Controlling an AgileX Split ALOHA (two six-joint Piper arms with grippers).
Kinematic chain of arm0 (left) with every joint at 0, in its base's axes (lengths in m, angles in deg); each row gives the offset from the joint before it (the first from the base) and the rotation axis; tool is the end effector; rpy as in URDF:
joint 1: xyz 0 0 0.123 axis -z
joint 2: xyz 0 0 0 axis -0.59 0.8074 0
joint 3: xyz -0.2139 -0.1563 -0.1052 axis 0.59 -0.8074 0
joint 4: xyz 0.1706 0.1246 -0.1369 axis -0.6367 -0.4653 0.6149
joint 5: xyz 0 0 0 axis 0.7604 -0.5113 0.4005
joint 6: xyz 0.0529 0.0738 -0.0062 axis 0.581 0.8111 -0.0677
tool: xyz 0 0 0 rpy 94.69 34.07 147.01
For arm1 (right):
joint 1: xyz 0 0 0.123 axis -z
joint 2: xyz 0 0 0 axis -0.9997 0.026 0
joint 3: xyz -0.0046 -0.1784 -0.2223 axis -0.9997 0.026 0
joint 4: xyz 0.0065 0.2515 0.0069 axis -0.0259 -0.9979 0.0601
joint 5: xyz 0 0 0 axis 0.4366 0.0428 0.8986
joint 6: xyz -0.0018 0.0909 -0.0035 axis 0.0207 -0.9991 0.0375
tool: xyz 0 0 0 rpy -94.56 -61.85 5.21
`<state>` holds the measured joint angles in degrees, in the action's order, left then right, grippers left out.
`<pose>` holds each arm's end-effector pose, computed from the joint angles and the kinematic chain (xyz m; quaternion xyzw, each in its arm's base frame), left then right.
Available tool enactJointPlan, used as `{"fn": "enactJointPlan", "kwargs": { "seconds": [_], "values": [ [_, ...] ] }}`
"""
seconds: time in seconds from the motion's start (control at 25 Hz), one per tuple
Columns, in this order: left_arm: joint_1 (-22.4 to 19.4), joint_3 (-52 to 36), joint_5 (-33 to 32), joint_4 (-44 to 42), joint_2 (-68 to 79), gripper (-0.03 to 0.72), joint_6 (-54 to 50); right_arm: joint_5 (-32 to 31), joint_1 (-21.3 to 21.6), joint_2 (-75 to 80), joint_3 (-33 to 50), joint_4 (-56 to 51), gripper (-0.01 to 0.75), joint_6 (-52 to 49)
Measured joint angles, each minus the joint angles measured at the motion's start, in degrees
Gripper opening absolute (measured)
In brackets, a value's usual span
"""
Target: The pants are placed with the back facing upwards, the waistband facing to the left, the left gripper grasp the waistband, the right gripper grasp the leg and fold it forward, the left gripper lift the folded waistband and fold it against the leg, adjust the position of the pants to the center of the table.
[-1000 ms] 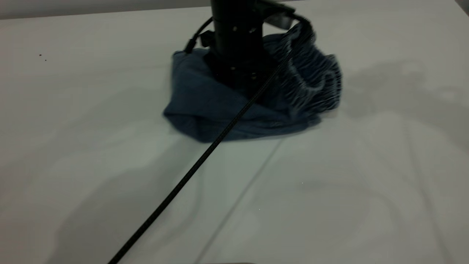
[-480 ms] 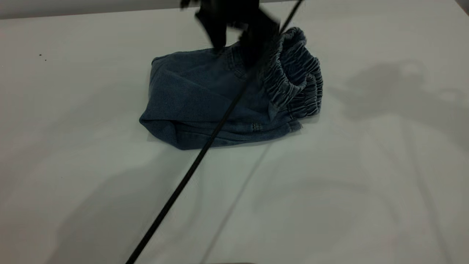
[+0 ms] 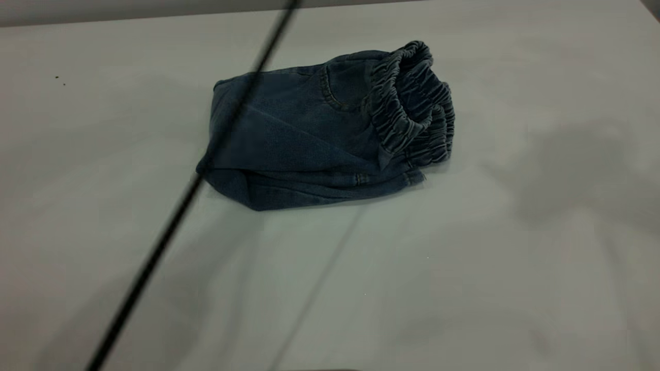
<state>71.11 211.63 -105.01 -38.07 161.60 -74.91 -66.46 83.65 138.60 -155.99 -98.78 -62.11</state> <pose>0.4249 -0.2837 0.3065 0.3278 0.8934 -0.0153 0.3067 0.2754 0.0699 0.4342 -0.2052 0.8727 0.2307 0.3782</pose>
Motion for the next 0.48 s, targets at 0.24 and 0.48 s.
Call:
{"fn": "enactJointPlan", "kwargs": {
  "seconds": [0.24,0.48],
  "values": [
    [0.0,-5.13,-0.04,-0.05,-14.01,0.549,-1.21,-8.38,0.0,-14.48,0.0,3.55,0.514,-6.1],
    [0.0,-26.09,-0.04,0.0,-32.6,0.549,-4.6,-8.93,0.0,-29.47,4.81,8.44,0.514,-12.08]
  ]
}}
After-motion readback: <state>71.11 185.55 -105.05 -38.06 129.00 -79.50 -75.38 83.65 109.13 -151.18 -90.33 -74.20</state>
